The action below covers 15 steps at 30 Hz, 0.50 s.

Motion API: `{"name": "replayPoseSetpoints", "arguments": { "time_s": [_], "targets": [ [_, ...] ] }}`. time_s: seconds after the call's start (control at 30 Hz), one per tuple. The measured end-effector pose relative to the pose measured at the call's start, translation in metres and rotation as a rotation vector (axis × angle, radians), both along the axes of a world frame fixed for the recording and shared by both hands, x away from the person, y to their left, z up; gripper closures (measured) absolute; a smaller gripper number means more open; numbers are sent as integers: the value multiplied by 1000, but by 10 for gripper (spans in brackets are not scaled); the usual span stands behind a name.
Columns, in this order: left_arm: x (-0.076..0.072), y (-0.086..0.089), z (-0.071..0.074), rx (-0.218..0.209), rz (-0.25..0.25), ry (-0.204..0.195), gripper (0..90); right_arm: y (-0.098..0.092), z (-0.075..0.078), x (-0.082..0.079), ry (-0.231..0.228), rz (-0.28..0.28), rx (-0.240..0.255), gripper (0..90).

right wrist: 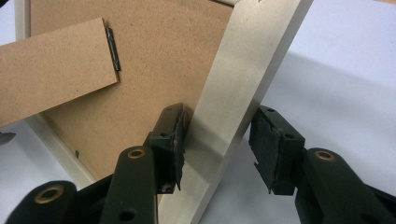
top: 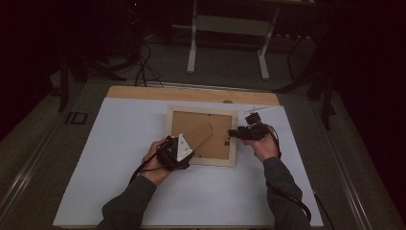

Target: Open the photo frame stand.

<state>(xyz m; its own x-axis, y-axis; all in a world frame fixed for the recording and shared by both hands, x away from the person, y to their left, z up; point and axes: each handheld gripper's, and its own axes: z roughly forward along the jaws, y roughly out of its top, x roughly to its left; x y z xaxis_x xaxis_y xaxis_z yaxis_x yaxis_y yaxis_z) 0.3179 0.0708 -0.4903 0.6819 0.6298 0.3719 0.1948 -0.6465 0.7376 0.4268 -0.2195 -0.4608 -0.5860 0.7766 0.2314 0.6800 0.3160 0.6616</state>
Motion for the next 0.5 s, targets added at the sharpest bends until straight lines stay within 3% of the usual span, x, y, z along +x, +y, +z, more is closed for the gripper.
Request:
{"name": "replayPoseSetpoints", "arguments": {
  "time_s": [0.03, 0.13, 0.23, 0.3, 0.4, 0.5],
  "targets": [
    [3, 2, -1, -6, 3, 27, 356, 0, 0, 0, -3, -1, 2, 557],
    [3, 1, 0, -8, 0, 27, 328, 1, 0, -2, -10, -12, 5, 562],
    [4, 0, 1, -19, -15, 55, 282, 2, 1, -2, -22, -14, 0, 565],
    [6, 1, 2, -42, -18, 79, 273, 3, 1, -2, -27, -17, -2, 567],
    [10, 6, 5, -110, -26, 136, 274, 4, 1, -3, -30, -21, -3, 568],
    [16, 11, 9, -172, -26, 228, 286, 4, 1, -3, -32, -22, -3, 568]
  ]
}}
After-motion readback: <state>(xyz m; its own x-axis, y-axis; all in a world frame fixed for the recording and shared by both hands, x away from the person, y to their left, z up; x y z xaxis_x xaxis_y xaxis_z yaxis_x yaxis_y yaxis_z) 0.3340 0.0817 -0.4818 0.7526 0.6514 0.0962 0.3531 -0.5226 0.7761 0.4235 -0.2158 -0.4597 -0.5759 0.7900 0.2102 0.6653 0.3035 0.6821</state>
